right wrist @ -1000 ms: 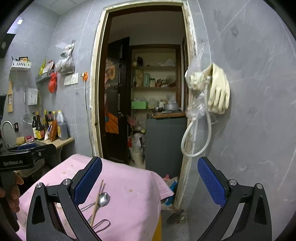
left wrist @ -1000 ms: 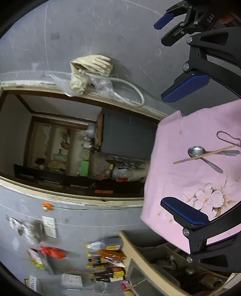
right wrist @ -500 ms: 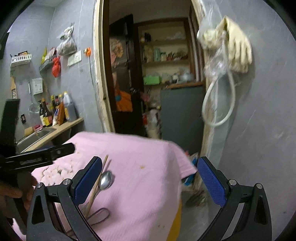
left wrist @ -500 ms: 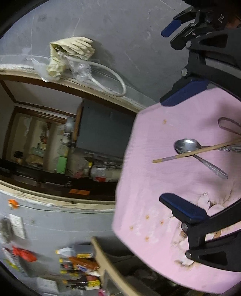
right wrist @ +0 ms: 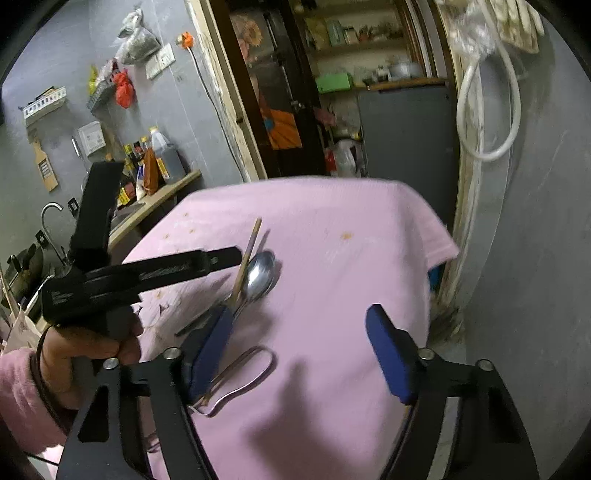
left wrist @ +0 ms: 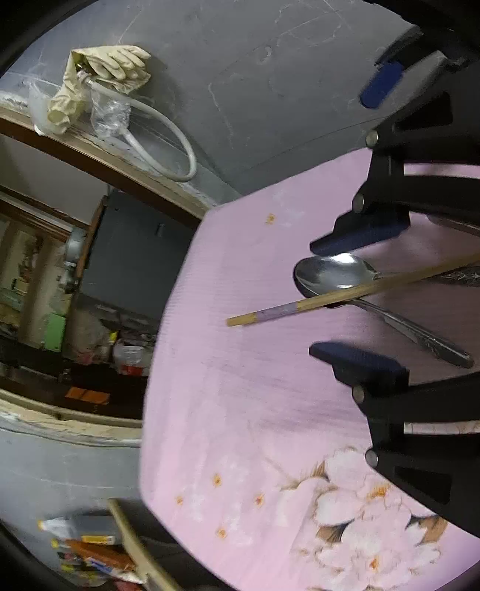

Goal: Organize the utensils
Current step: 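Move both tools back over the remaining utensils on the cloth, then grasp the wooden chopstick with the left tool while the right tool grasps the steel tongs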

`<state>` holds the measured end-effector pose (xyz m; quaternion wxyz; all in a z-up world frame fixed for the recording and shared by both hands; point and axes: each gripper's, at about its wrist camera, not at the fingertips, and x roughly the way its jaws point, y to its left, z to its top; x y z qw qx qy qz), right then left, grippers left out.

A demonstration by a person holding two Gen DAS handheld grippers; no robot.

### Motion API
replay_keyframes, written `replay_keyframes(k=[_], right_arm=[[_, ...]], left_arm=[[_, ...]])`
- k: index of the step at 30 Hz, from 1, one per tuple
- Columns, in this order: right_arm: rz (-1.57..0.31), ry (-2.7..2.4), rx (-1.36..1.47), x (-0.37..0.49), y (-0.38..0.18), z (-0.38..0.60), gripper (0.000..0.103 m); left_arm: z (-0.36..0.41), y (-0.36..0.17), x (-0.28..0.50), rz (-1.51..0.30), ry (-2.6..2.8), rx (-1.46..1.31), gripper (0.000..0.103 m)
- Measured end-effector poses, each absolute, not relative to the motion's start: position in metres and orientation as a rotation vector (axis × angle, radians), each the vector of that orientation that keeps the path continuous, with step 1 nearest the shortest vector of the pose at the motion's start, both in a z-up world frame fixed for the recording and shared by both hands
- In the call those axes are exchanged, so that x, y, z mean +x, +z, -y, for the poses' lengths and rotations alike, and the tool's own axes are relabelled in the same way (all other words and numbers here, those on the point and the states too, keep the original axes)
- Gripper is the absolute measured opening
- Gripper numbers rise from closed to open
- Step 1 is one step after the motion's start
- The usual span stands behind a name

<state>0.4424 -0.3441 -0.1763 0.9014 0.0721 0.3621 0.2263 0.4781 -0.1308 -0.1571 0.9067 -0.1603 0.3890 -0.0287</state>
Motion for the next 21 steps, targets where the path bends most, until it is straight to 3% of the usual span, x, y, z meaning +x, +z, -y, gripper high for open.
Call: replay_keyframes(k=[6,11,21], right_arm=[[-0.809,0.462,0.163,0.439,-0.191,0.322,0.053],[-0.839,0.446,0.159,0.436,-0.198,0.314,0.048],[-0.882,0.409,0.184,0.432,-0.200,0.310,0.046]], left_arm=[[0.131,-0.168,0.487,-0.848,-0.084,-0.345,0.024],[0.127,-0.177,0.489,-0.886,-0.090,-0.354,0.018],[0.119,-0.178,0.485,-0.924,-0.089,-0.369,0.007]])
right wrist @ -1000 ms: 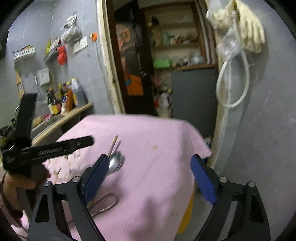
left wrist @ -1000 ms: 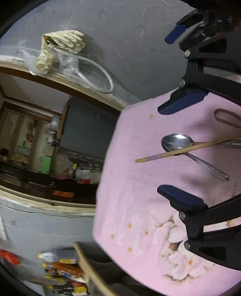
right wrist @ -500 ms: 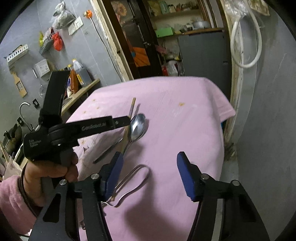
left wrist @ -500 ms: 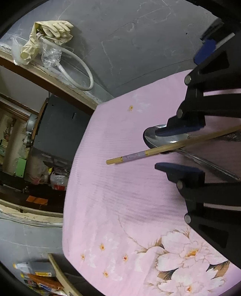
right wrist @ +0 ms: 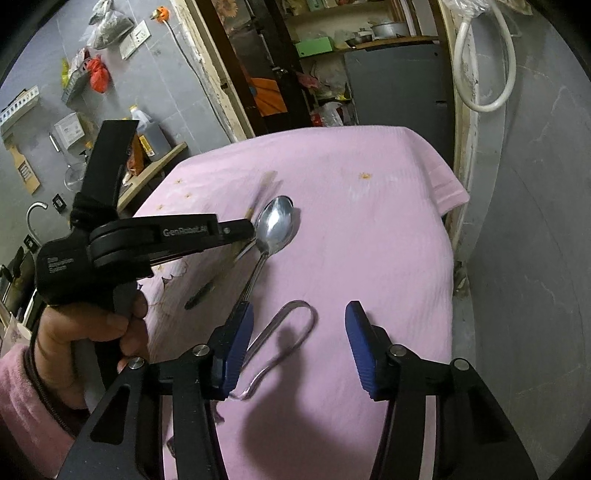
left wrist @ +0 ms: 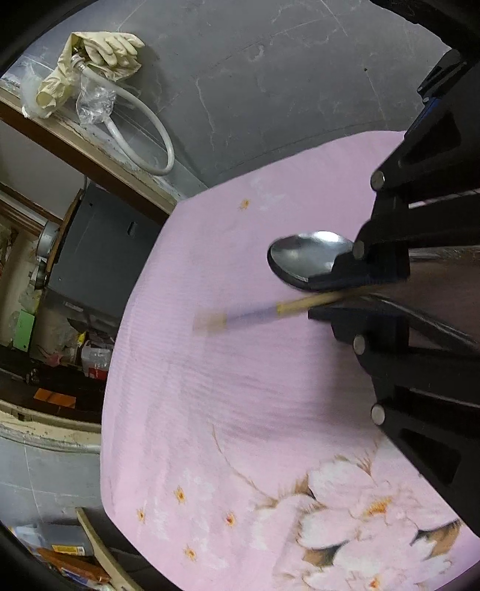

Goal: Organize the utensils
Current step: 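Grasp the wooden chopstick with the left tool while the right tool grasps the steel tongs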

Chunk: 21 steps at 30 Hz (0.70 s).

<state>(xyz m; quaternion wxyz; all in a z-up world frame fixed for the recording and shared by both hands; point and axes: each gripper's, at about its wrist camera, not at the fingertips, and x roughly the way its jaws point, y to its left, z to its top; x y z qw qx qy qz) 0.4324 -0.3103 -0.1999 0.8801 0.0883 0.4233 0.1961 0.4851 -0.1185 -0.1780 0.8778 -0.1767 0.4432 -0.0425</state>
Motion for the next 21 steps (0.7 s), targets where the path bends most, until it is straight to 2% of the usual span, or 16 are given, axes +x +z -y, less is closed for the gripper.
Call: replay_keyframes(k=[8,11,21], right_arm=[[-0.927,0.377,0.182,0.435,-0.205,0.296,0.046],[-0.955,0.353,0.166,0.437,-0.208,0.289,0.039],[-0.985,0.258,0.089,0.436,-0.203,0.272,0.037]], left_arm=[[0.096,-0.175,0.457,-0.960,-0.026,-0.402,0.007],[0.090,-0.175,0.448,-0.975,-0.009,-0.398,0.007],[0.082,-0.177,0.437,-1.018,-0.002,-0.357,0.007]])
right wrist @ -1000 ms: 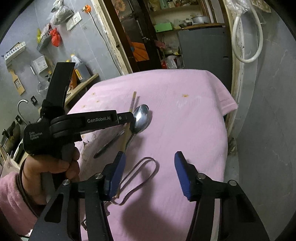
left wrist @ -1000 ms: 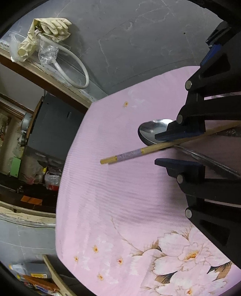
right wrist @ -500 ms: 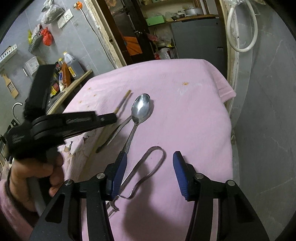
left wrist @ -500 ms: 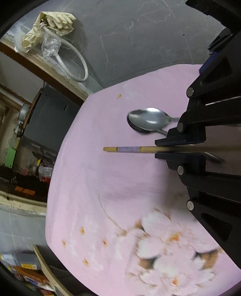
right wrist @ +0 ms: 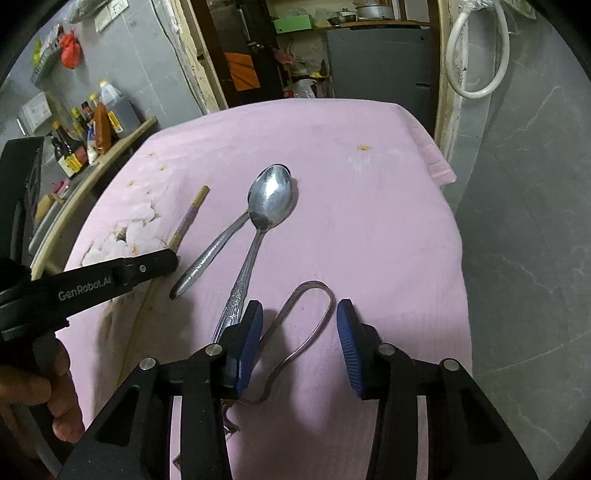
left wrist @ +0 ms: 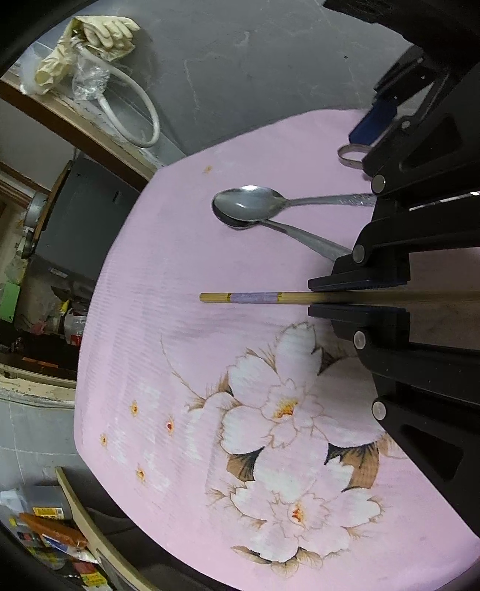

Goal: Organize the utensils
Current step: 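Grasp the wooden chopstick with the left tool while the right tool grasps the steel tongs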

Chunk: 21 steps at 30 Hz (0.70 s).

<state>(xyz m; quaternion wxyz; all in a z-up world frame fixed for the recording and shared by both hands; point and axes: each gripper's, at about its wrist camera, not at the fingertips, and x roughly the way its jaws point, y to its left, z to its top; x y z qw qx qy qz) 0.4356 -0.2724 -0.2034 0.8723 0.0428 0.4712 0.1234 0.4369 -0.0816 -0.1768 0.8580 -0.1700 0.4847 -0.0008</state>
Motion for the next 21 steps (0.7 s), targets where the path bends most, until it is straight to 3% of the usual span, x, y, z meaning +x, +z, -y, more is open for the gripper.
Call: replay_keyframes(k=[12,17,21], right_arm=[[-1.034,0.221,0.061,0.442,-0.204,0.266,0.037],[-1.038,0.212,0.063,0.442,-0.202,0.267,0.030],[-1.049,0.292,0.219,0.445,-0.202,0.285,0.026]], left_arm=[[0.079,-0.175,0.465,-1.100,-0.001,-0.356,0.008],[0.081,-0.174,0.474,-1.130,0.007,-0.328,0.008],[0.086,-0.172,0.474,-1.128,0.020,-0.335,0.007]])
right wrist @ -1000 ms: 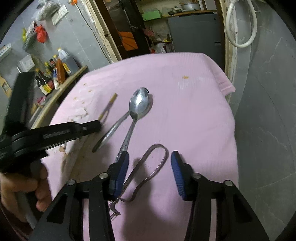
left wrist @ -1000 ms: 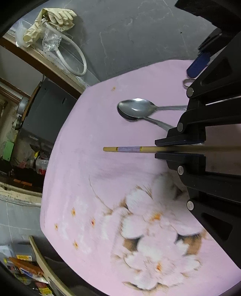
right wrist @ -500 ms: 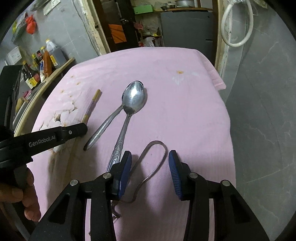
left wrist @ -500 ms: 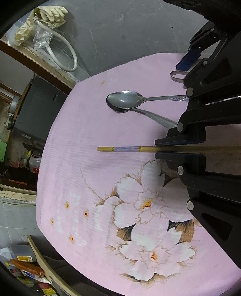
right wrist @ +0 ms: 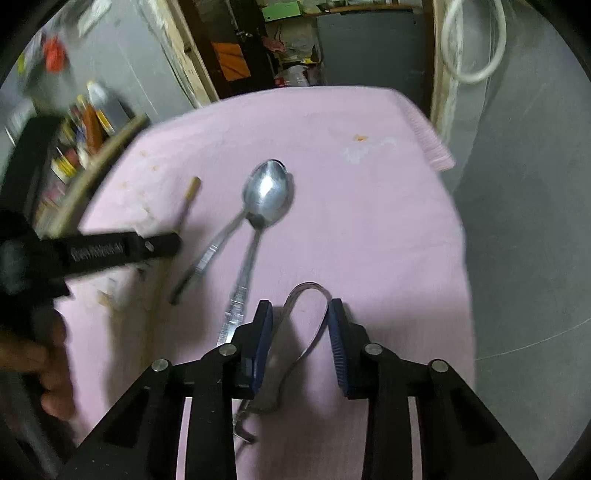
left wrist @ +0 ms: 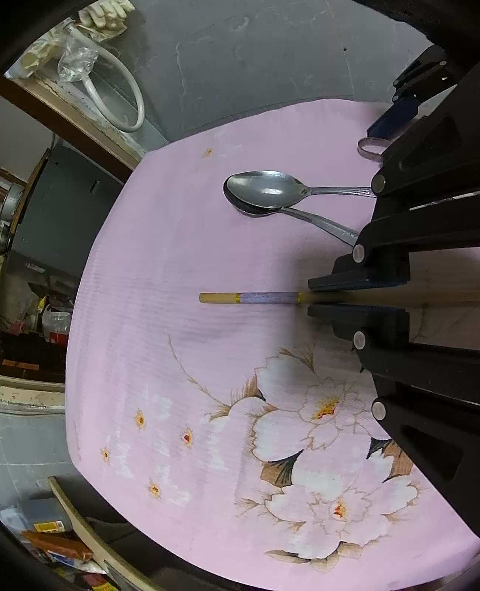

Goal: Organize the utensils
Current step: 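Carry the chopstick with the left tool while the right tool carries the tongs to the caddy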

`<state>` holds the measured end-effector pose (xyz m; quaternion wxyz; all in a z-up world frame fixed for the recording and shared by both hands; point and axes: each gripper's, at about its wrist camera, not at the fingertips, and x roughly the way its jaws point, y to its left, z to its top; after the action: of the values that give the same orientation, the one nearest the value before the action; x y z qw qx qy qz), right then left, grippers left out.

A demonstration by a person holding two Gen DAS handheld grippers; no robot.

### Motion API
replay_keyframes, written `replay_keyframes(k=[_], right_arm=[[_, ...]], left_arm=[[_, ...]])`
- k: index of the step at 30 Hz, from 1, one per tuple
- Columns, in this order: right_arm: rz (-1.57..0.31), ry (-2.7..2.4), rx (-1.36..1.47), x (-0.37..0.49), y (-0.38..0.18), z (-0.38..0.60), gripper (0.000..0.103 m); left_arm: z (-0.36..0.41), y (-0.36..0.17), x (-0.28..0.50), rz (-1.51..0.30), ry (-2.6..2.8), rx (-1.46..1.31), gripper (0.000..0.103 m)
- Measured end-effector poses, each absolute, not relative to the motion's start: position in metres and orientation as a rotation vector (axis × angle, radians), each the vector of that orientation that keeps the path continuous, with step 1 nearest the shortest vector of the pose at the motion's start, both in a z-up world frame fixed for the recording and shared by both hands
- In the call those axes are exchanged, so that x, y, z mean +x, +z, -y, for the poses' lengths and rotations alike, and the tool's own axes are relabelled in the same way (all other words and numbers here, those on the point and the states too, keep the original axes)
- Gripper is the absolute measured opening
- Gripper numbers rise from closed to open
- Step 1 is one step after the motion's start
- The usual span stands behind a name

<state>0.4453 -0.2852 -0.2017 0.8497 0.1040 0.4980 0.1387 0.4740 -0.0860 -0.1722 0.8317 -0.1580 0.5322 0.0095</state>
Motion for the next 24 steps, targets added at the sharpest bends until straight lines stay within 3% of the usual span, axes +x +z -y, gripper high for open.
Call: replay_keyframes(k=[24], right_arm=[[-0.601,0.282,0.138,0.310,-0.077,0.289,0.021]], left_arm=[[0.093,-0.058,0.343,-0.663,-0.208,-0.325,0.007]])
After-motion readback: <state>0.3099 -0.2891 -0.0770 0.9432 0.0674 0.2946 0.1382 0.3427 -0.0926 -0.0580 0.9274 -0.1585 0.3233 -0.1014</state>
